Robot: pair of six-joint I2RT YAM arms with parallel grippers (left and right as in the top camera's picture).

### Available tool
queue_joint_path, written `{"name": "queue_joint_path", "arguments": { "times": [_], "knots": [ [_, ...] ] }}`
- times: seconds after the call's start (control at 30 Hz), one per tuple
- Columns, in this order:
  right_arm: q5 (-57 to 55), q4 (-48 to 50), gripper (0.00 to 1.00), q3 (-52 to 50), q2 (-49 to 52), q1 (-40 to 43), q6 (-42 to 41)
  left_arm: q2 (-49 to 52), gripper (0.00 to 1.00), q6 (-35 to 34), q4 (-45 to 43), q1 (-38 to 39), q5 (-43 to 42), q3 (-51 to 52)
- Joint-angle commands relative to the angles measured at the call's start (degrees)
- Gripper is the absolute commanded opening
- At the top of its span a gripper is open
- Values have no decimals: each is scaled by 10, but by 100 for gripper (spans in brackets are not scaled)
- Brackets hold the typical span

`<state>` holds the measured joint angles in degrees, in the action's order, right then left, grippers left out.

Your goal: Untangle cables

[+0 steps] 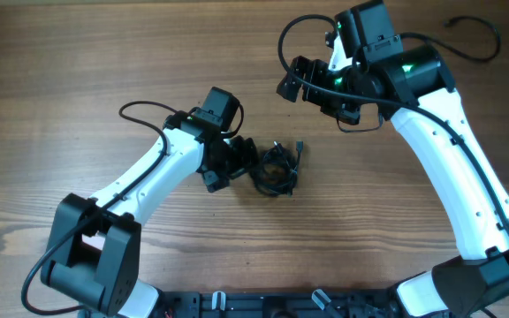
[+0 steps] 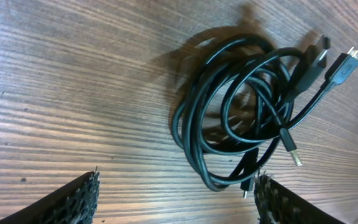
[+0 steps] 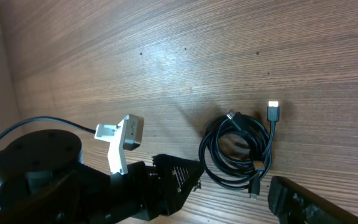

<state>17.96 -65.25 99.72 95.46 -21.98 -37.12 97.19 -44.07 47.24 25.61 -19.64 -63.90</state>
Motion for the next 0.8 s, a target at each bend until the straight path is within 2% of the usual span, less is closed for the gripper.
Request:
{"name": "queue_joint_path", "arguments": {
  "times": [0.0, 0.17, 0.77],
  "knots": [
    [-6, 3, 100, -1, 0, -1, -6, 4, 79, -1, -5, 4, -5, 3],
    [-6, 3, 100, -1, 0, -1, -6, 4, 81, -1, -5, 37, -5, 3],
    [-6, 3, 100, -1, 0, -1, -6, 5, 82, -14, -23, 38, 11, 3]
  ]
}}
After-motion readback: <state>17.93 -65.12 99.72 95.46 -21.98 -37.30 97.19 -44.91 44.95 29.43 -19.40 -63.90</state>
